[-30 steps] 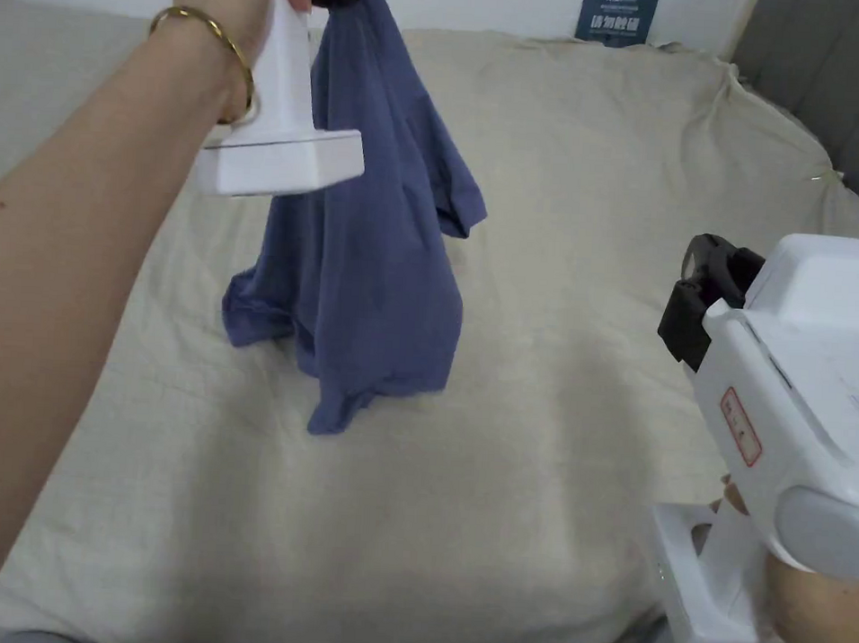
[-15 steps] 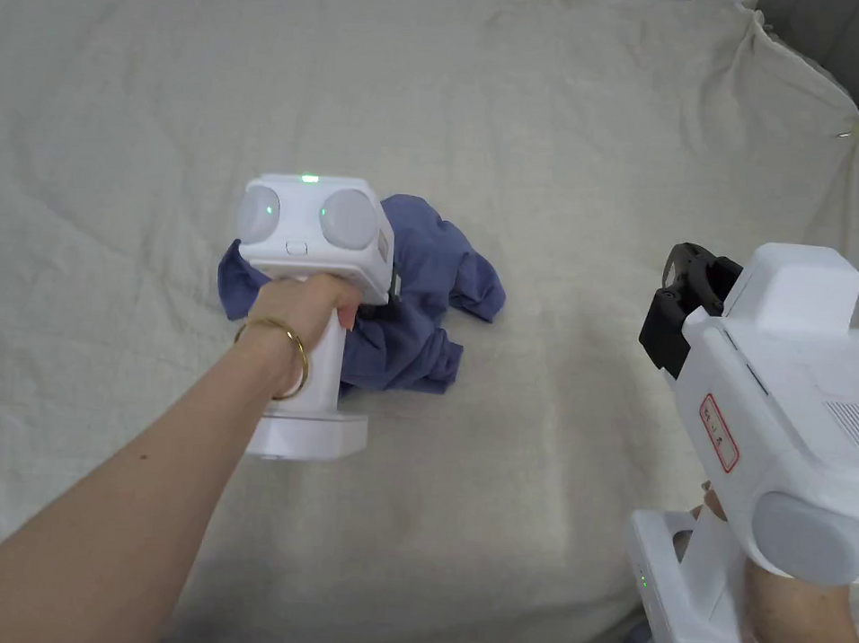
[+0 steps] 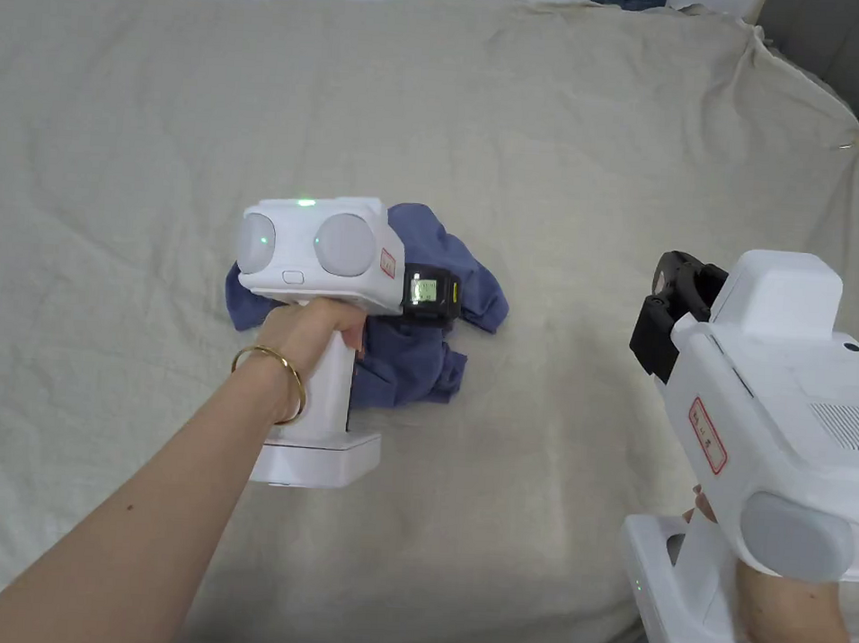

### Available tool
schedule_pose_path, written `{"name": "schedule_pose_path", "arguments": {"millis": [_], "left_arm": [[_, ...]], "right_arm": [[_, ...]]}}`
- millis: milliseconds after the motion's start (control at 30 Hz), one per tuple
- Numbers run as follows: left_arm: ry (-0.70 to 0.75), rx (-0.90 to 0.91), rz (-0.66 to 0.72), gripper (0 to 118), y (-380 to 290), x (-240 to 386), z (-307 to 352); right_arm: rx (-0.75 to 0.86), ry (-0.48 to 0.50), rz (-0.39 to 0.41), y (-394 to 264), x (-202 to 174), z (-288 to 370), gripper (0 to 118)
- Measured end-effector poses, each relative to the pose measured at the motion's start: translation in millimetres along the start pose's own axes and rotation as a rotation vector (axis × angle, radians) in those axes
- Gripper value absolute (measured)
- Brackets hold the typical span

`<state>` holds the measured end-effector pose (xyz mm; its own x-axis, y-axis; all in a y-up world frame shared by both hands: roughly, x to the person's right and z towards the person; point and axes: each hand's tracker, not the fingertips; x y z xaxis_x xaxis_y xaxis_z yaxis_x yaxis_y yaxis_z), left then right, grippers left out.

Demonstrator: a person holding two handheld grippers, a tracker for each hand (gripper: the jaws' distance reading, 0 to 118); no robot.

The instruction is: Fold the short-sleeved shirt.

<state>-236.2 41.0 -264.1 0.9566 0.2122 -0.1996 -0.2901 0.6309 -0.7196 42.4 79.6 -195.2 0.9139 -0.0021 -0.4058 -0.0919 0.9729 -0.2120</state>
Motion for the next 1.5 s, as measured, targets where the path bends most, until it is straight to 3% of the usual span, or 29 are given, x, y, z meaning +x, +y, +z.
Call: {"name": "schedule_pose_path", "arguments": {"millis": [200,300,533,667,900,967,1033,1067,1100,1167,1233,1500], "left_arm": [[0.002,0.225,0.056,118,23,-11,52],[0.07,0.413,0.01,118,20,-19,77],[0.203,0.653,-0.04,118,-11,-40,119],[0.325,0.712,-0.108,118,-41,-45,127],[0.334,0.718,-0.13,117,-88,-52,125],[0.316,0.713,-0.134,104,-93,-51,125],[0.307,0.722,-0.126,76,-97,-50,125],[0.306,0.724,-0.122,54,-97,-50,124],[0.306,0.724,-0.117,40,-96,-50,124],[0.304,0.725,-0.115,16,-97,-49,124],[0.303,0.72,-0.12,0,-97,-50,123],[0.314,0.699,-0.09,0,-99,-55,123]], "right_arm": [[0.017,0.014,-0.001,10,-3,-1,0],[0.029,0.021,0.01,15,-5,-4,0],[0.036,0.029,0.013,19,-8,-14,0],[0.04,0.033,0.002,16,-9,-20,0],[0.049,0.049,-0.002,8,-13,-19,0],[0.045,0.052,0.0,5,-15,-17,0],[0.038,0.055,-0.004,1,-16,-15,0],[0.035,0.055,-0.005,0,-17,-14,0],[0.032,0.057,-0.006,-1,-17,-12,0],[0.029,0.061,-0.008,-4,-19,-10,0],[0.028,0.064,-0.007,-5,-21,-7,0],[0.022,0.076,-0.009,-10,-25,0,0]]}}
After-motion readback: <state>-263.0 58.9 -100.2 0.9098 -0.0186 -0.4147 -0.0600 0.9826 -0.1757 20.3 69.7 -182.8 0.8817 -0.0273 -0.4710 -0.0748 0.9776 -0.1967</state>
